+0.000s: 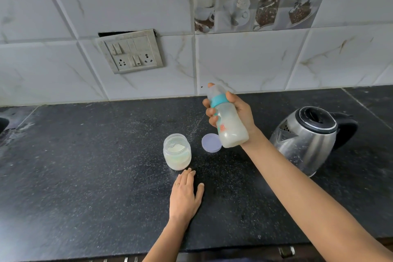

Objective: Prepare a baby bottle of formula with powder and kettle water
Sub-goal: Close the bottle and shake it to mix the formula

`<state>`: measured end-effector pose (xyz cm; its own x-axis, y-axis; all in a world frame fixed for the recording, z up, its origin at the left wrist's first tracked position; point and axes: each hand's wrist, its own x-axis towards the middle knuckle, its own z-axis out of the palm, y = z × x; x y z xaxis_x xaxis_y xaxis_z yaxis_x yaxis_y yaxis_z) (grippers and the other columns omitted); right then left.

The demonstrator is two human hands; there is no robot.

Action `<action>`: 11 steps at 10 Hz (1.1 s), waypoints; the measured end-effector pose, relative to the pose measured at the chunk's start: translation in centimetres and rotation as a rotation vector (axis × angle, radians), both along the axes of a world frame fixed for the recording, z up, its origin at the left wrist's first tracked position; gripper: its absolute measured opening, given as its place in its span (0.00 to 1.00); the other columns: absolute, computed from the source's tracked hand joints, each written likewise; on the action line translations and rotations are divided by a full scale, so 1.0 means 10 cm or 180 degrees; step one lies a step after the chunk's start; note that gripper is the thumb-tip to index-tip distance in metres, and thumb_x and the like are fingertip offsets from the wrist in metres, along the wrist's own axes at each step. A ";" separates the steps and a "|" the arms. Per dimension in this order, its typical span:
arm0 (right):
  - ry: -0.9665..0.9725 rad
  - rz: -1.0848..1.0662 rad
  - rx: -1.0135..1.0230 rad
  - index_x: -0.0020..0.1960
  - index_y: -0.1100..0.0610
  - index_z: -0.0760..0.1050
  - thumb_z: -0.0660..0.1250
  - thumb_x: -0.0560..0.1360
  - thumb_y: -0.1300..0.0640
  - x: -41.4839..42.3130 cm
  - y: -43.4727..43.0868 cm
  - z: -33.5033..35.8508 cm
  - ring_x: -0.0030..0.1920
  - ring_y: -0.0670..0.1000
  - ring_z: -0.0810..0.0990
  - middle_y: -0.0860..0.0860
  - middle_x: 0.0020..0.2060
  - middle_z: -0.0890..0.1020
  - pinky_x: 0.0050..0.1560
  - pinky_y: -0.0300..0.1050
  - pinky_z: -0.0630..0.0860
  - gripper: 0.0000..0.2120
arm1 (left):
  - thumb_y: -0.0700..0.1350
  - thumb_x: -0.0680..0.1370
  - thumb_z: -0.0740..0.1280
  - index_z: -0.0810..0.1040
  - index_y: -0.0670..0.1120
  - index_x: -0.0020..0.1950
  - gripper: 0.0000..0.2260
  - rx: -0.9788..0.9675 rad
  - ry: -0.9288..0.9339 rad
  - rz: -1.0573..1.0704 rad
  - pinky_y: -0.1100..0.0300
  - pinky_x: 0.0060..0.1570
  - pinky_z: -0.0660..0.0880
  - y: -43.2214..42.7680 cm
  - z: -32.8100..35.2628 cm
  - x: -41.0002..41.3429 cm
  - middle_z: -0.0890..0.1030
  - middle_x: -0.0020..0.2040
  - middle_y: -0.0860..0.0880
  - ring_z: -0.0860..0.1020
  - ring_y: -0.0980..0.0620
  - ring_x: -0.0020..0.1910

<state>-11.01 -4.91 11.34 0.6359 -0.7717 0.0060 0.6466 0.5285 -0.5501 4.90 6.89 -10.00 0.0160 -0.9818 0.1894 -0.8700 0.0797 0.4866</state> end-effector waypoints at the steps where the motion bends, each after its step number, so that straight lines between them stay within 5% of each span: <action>1: 0.0047 -0.0717 0.0718 0.44 0.59 0.81 0.68 0.74 0.52 0.05 -0.05 0.01 0.36 0.54 0.81 0.57 0.40 0.80 0.34 0.45 0.81 0.10 | 0.55 0.79 0.60 0.70 0.45 0.69 0.22 0.0006 -0.0006 -0.0010 0.58 0.73 0.57 0.02 0.00 0.00 0.70 0.71 0.48 0.65 0.51 0.71; 2: -0.0041 -0.0631 0.0778 0.48 0.59 0.78 0.74 0.69 0.54 0.00 -0.06 -0.01 0.36 0.54 0.81 0.58 0.41 0.80 0.32 0.45 0.80 0.12 | 0.54 0.79 0.60 0.71 0.45 0.68 0.21 -0.0011 -0.0044 -0.0018 0.58 0.72 0.57 0.02 0.00 -0.01 0.71 0.70 0.48 0.66 0.50 0.71; 3: 0.0057 -0.0019 -0.0008 0.52 0.60 0.82 0.77 0.63 0.54 -0.07 -0.01 -0.03 0.37 0.51 0.80 0.57 0.45 0.79 0.35 0.42 0.80 0.19 | 0.55 0.79 0.60 0.71 0.45 0.68 0.21 -0.0043 -0.0055 -0.0007 0.58 0.72 0.57 0.00 0.00 0.00 0.72 0.69 0.48 0.67 0.50 0.70; 5: -0.0105 -0.0793 0.0922 0.53 0.59 0.71 0.70 0.72 0.51 -0.06 -0.09 -0.13 0.34 0.54 0.82 0.57 0.38 0.80 0.32 0.45 0.80 0.16 | 0.55 0.79 0.60 0.71 0.45 0.68 0.22 -0.0013 -0.0049 0.0006 0.59 0.71 0.56 0.01 -0.03 0.00 0.71 0.70 0.49 0.66 0.51 0.71; 6: -0.0347 -0.0018 0.0077 0.59 0.59 0.75 0.77 0.65 0.55 -0.12 -0.02 -0.16 0.36 0.52 0.80 0.58 0.43 0.78 0.34 0.43 0.80 0.25 | 0.55 0.79 0.60 0.71 0.45 0.68 0.22 -0.0027 -0.0059 -0.0006 0.59 0.72 0.56 0.00 -0.03 0.00 0.71 0.70 0.49 0.66 0.51 0.71; 7: -0.0201 0.0003 -0.0358 0.61 0.57 0.76 0.76 0.65 0.54 -0.11 0.01 -0.11 0.37 0.51 0.79 0.57 0.46 0.78 0.36 0.42 0.79 0.25 | 0.55 0.79 0.59 0.71 0.45 0.68 0.22 -0.0042 -0.0055 -0.0008 0.60 0.71 0.55 0.00 -0.03 0.00 0.72 0.70 0.49 0.66 0.51 0.71; 8: -0.0283 -0.0602 0.0621 0.57 0.57 0.72 0.74 0.67 0.52 -0.05 -0.07 -0.15 0.36 0.52 0.82 0.55 0.42 0.79 0.35 0.43 0.80 0.22 | 0.56 0.79 0.59 0.71 0.46 0.68 0.22 -0.0039 -0.0039 0.0004 0.60 0.71 0.55 0.01 -0.04 0.01 0.71 0.70 0.49 0.65 0.51 0.71; 9: -0.0559 -0.0533 0.0622 0.58 0.59 0.70 0.77 0.65 0.56 -0.06 -0.05 -0.17 0.35 0.53 0.81 0.56 0.42 0.79 0.34 0.44 0.80 0.26 | 0.56 0.79 0.59 0.71 0.46 0.68 0.22 -0.0047 -0.0035 0.0007 0.60 0.71 0.55 0.01 -0.03 0.00 0.71 0.70 0.49 0.66 0.51 0.71; 10: -0.0554 -0.0134 -0.0308 0.62 0.57 0.72 0.76 0.65 0.57 -0.10 0.01 -0.16 0.36 0.51 0.78 0.58 0.46 0.77 0.34 0.42 0.79 0.27 | 0.56 0.79 0.59 0.71 0.46 0.68 0.22 -0.0051 -0.0032 0.0012 0.59 0.72 0.56 0.00 -0.03 0.00 0.71 0.70 0.49 0.65 0.51 0.71; 11: -0.0695 -0.0278 0.0373 0.60 0.60 0.71 0.73 0.67 0.56 -0.04 -0.01 -0.11 0.37 0.54 0.81 0.58 0.45 0.79 0.34 0.46 0.81 0.25 | 0.55 0.79 0.60 0.71 0.45 0.68 0.21 -0.0061 -0.0021 0.0005 0.58 0.72 0.57 0.00 -0.03 0.00 0.72 0.70 0.49 0.66 0.51 0.71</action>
